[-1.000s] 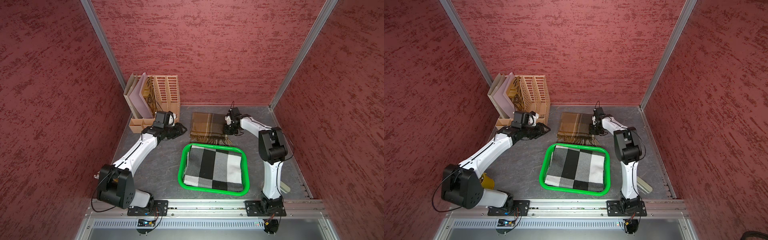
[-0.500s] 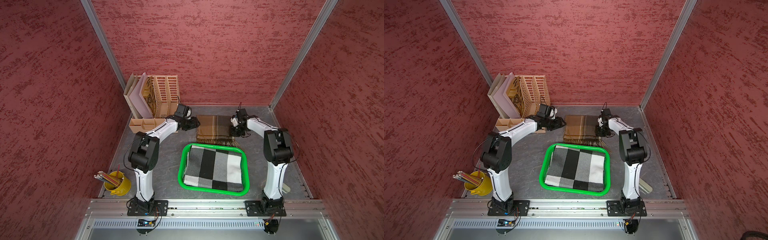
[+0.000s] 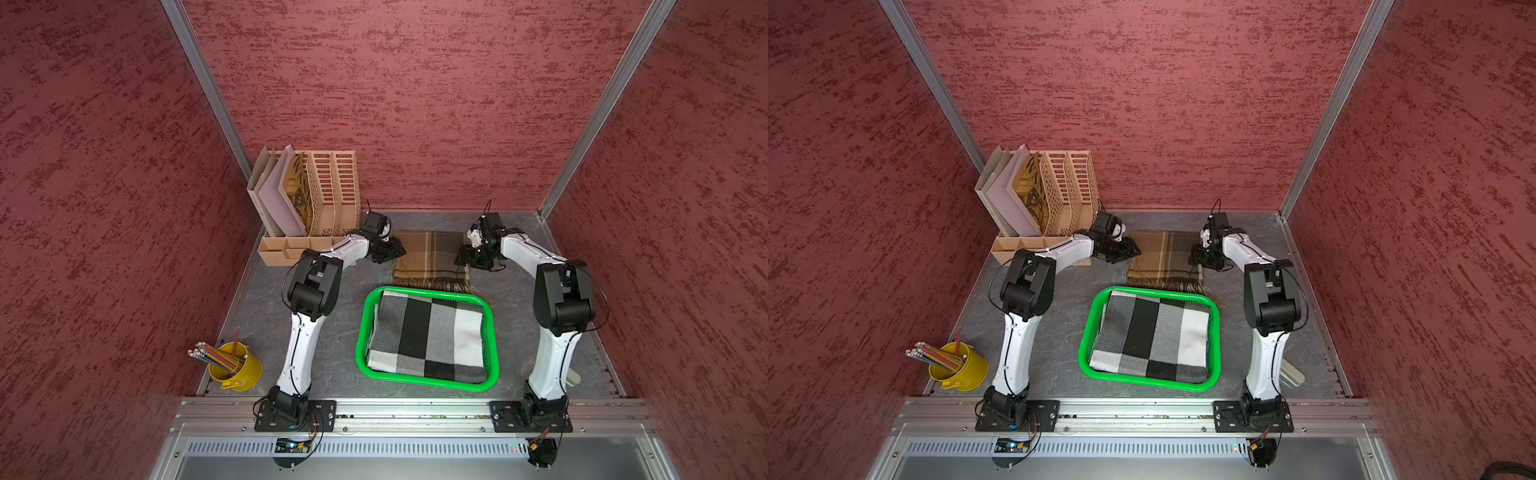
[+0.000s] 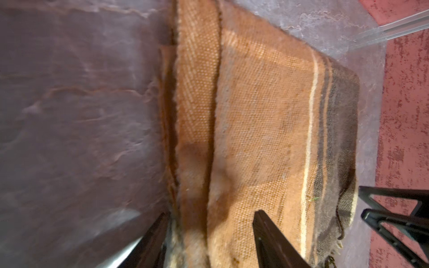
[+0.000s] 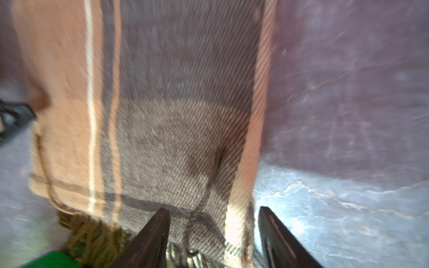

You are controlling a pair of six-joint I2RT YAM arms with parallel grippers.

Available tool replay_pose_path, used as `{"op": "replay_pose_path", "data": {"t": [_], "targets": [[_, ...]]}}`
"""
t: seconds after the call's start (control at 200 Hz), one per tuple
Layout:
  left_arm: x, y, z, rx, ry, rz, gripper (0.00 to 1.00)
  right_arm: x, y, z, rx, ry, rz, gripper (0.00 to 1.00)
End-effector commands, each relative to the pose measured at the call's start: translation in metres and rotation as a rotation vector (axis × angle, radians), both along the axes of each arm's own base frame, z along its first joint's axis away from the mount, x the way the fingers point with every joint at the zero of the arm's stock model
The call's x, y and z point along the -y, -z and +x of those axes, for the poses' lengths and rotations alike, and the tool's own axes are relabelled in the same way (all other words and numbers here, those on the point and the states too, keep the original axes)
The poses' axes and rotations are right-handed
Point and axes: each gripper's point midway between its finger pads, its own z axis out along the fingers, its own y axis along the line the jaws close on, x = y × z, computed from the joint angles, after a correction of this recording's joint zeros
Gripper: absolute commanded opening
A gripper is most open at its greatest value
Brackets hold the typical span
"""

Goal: Put the folded scarf in the basket
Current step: Pick up the scarf at the center of the board.

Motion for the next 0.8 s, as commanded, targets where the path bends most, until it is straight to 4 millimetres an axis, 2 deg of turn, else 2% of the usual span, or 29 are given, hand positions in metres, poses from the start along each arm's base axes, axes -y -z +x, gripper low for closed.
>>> {"op": "replay_pose_path", "data": {"t": [0.0, 0.17, 0.441, 0.566, 0.661, 0.796], "targets": [[0.009, 0.014, -0.002, -0.035, 0.022, -0.025, 0.55, -0.005, -0.004, 0.023, 0.025, 0.014, 0.07, 0.67], [0.019, 0.019, -0.001, -0.049, 0.023, -0.057, 0.47, -0.009, 0.023, 0.031, -0.035, 0.038, 0.099, 0.67], [0.028, 0.022, -0.003, -0.051, 0.019, -0.082, 0.39, 0.001, 0.043, 0.024, -0.042, 0.052, 0.038, 0.69], [0.031, 0.023, -0.003, -0.047, 0.016, -0.091, 0.34, -0.006, 0.053, 0.021, -0.058, 0.038, 0.072, 0.72], [0.034, 0.023, -0.003, -0.047, 0.01, -0.104, 0.31, -0.016, 0.052, 0.024, -0.052, 0.025, 0.107, 0.72], [0.036, 0.019, -0.002, -0.043, -0.002, -0.127, 0.21, -0.024, 0.052, 0.025, -0.064, 0.028, 0.099, 0.6]]}}
